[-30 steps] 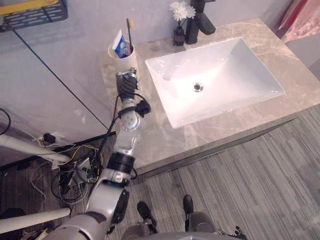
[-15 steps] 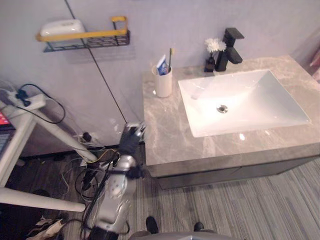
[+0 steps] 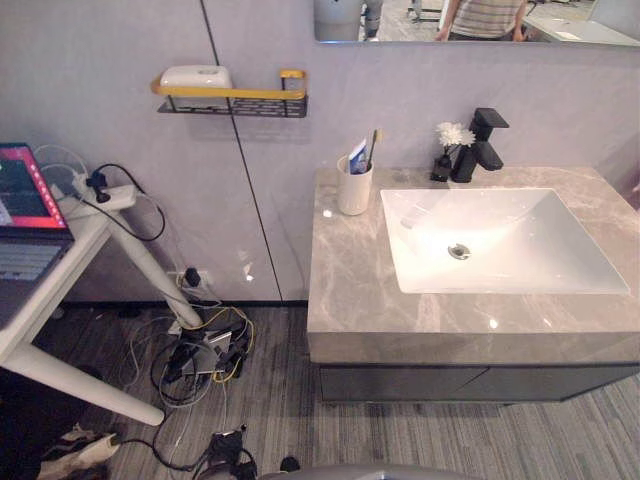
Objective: Organize washtable
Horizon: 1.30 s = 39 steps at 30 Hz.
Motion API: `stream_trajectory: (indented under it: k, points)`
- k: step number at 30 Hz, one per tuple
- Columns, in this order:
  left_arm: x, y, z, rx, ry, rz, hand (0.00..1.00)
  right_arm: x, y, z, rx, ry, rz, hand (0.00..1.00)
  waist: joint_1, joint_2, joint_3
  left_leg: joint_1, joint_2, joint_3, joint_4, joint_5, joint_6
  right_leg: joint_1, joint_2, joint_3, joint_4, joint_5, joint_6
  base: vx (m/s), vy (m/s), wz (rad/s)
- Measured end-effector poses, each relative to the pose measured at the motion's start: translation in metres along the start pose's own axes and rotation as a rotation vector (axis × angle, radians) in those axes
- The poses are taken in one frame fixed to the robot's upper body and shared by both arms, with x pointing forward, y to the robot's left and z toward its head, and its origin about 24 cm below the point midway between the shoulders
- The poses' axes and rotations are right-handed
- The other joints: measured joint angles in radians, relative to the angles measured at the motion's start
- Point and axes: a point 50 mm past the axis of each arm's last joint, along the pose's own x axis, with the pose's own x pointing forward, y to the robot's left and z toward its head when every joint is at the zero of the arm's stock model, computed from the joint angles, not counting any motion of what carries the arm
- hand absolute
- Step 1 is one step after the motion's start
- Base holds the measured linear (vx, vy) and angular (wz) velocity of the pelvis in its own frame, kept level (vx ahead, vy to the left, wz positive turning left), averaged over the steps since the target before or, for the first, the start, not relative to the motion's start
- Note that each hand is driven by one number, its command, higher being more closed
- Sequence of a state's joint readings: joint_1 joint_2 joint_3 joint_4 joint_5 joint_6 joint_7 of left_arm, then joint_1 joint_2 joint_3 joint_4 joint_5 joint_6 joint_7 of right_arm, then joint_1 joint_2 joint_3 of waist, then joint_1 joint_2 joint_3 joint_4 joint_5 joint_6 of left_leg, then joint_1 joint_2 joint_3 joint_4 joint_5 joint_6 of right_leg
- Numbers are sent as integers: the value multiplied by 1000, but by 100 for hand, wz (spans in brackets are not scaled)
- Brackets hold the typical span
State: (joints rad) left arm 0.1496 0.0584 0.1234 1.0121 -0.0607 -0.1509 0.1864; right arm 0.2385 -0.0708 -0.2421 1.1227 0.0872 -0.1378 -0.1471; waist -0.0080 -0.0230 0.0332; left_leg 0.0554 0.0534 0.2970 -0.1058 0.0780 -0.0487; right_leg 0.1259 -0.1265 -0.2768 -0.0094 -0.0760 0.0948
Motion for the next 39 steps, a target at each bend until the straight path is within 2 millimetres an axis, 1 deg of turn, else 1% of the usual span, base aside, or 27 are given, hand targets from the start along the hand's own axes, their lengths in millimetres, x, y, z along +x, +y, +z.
stream_trajectory:
  k: [3,7,11,14,16,17,18,19,20,21,22,23,24,25,26,27,28,29,30,31,32,33,35,36,37,38,39]
  points:
    - [1,2,-1,15,21,-40,0,1,4,2,-32,11,21,0,-11,-4,2,14,0,7,0,-5,-4,2,-1,13,8,-8,1,20,-7,-14]
    - [3,-1,-2,5,46,-76,0,2,5,3,-38,14,31,0,-11,-10,8,40,-1,14,0,-10,-3,17,-6,17,35,-26,4,39,-18,-2]
    - [4,-4,2,16,39,-89,0,5,4,10,-50,6,35,0,-13,-6,24,59,-15,28,12,-25,7,8,-28,25,88,-54,16,56,24,-4]
    - [8,-13,17,80,-4,-126,0,7,6,23,-25,-24,36,0,-13,-6,73,26,-23,44,71,-60,25,-26,-53,47,133,-58,25,-10,108,-18]
    - [10,-24,29,203,-53,-176,0,9,6,31,9,-42,25,0,-14,7,87,-49,-15,70,142,-111,43,-111,-64,72,186,-52,32,-77,138,-42]
    - [10,-31,39,303,-104,-200,0,11,7,40,34,-61,20,0,-14,24,105,-80,-3,106,180,-124,46,-171,-64,67,227,-24,21,-99,127,-83]
    - [10,-36,42,358,-127,-212,0,12,5,45,62,-73,9,0,-11,26,121,-91,10,153,191,-122,52,-222,-55,42,258,10,2,-137,111,-142]
    - [10,-36,42,426,-142,-216,0,14,2,53,71,-88,-3,0,-8,50,125,-92,35,211,168,-125,73,-241,-42,-53,242,62,-55,-62,-106,-172]
    - [11,-33,43,443,-148,-216,0,15,5,58,86,-94,-1,0,-15,42,146,-68,36,289,148,-130,94,-271,-97,-210,426,-23,-119,55,-259,-166]
    - [11,-31,43,427,-141,-210,0,14,4,54,121,-80,-8,0,-16,35,152,-49,33,322,152,-139,105,-271,-145,-292,597,-77,-124,163,-335,-117]
    - [12,-29,42,418,-133,-203,0,14,3,51,127,-67,-13,0,-15,31,152,-41,34,336,161,-150,121,-255,-161,-319,679,-96,-106,259,-293,-93]
    - [12,-25,41,386,-117,-185,0,14,2,46,123,-43,-13,0,-11,15,143,-48,38,370,202,-172,145,-202,-190,-348,794,-100,-95,256,-221,-73]
    - [13,-23,41,373,-113,-177,0,14,3,45,122,-34,-9,0,-9,7,139,-51,39,381,221,-180,152,-181,-200,-349,811,-90,-80,283,-207,-78]
    - [14,-18,42,330,-104,-155,0,14,7,45,118,-24,2,0,-2,-13,131,-72,44,403,268,-187,145,-136,-208,-340,770,-54,-55,130,-110,-62]
    - [14,-18,43,296,-100,-146,0,15,9,49,116,-27,11,0,7,-9,135,-81,59,423,296,-196,135,-135,-190,-336,735,-64,-45,28,-82,-84]
    - [14,-19,41,234,-81,-137,0,16,10,56,115,-42,21,0,11,13,133,-89,82,439,322,-197,132,-119,-160,-336,681,-64,-46,-57,-81,-69]
    - [14,-18,37,221,-60,-134,0,16,12,58,112,-47,29,0,16,15,132,-85,104,442,348,-191,124,-79,-124,-333,607,-77,-53,-42,-83,-45]
    - [13,-17,36,213,-58,-130,0,16,12,57,110,-45,30,0,20,15,125,-87,111,439,363,-188,120,-54,-111,-329,564,-92,-48,-40,-105,-25]
    - [12,-15,33,200,-56,-123,0,16,17,58,76,-50,49,0,34,-7,97,-107,106,448,354,-185,115,-52,-94,-304,490,-132,-26,-45,-108,-34]
    - [13,-15,35,186,-59,-120,0,16,24,67,40,-82,78,0,52,-18,80,-126,107,472,352,-179,106,-56,-75,-290,416,-159,-18,-58,-107,-43]
    - [13,-15,38,171,-65,-117,0,15,30,75,20,-109,97,0,56,-21,81,-140,112,481,359,-176,101,-48,-53,-282,361,-162,-21,-78,-110,-45]
    - [14,-17,42,158,-73,-115,0,14,41,90,-1,-155,128,0,61,-27,85,-161,122,496,366,-169,93,-26,-18,-279,252,-159,-21,-114,-104,-36]
    - [15,-17,46,153,-80,-110,0,11,55,100,-21,-212,169,0,68,-31,95,-168,151,519,413,-170,92,34,33,-257,89,-135,-41,-156,-136,-38]
    - [15,-18,46,150,-79,-110,0,10,58,100,-26,-216,177,0,68,-20,100,-167,172,522,433,-171,92,47,51,-251,58,-113,-43,-167,-116,-44]
    - [15,-21,46,151,-82,-115,0,9,62,100,-39,-223,189,0,68,-3,107,-167,218,528,484,-171,91,71,85,-224,17,-78,-53,-166,-107,-60]
    - [14,-23,47,158,-88,-121,0,8,63,98,-52,-219,196,0,70,9,115,-166,263,521,541,-179,79,86,108,-194,-5,-66,-63,-148,-106,-71]
    - [14,-24,48,165,-91,-127,0,8,62,97,-53,-217,194,0,70,17,121,-166,287,506,570,-184,73,89,120,-171,-8,-63,-67,-130,-142,-94]
